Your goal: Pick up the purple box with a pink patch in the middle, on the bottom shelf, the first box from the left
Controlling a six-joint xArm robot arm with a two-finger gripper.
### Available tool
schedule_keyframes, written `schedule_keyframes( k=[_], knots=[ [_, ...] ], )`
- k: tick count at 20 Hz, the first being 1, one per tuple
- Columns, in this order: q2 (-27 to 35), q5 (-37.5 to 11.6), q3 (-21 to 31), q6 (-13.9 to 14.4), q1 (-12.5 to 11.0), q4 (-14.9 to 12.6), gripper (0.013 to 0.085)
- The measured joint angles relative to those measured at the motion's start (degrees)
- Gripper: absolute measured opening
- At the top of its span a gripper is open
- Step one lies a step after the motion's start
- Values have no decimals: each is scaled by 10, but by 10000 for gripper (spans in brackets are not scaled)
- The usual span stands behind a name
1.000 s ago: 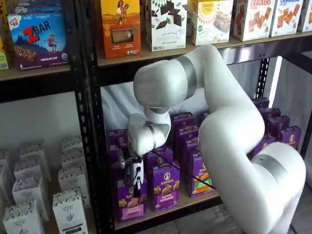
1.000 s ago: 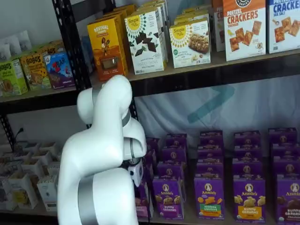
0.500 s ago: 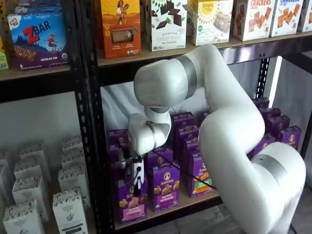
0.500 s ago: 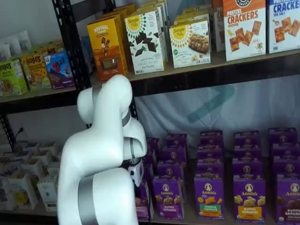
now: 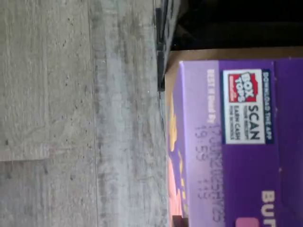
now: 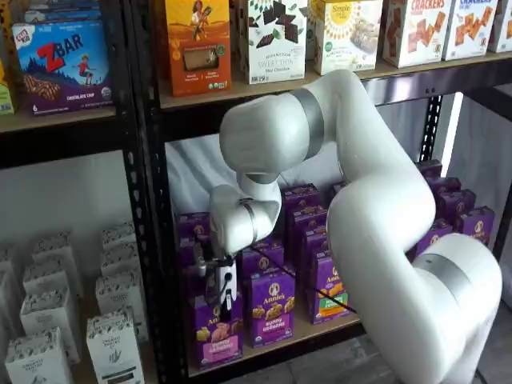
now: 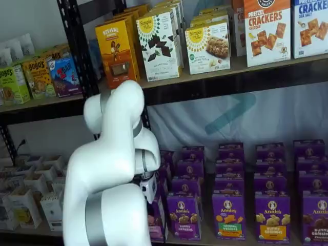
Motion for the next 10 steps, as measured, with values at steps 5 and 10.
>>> schedule_keyframes(
  k=[5, 10],
  knots=[
    [-25, -11, 37, 3, 5, 1, 290],
    [-63, -27, 92, -3, 6, 8, 290]
  ],
)
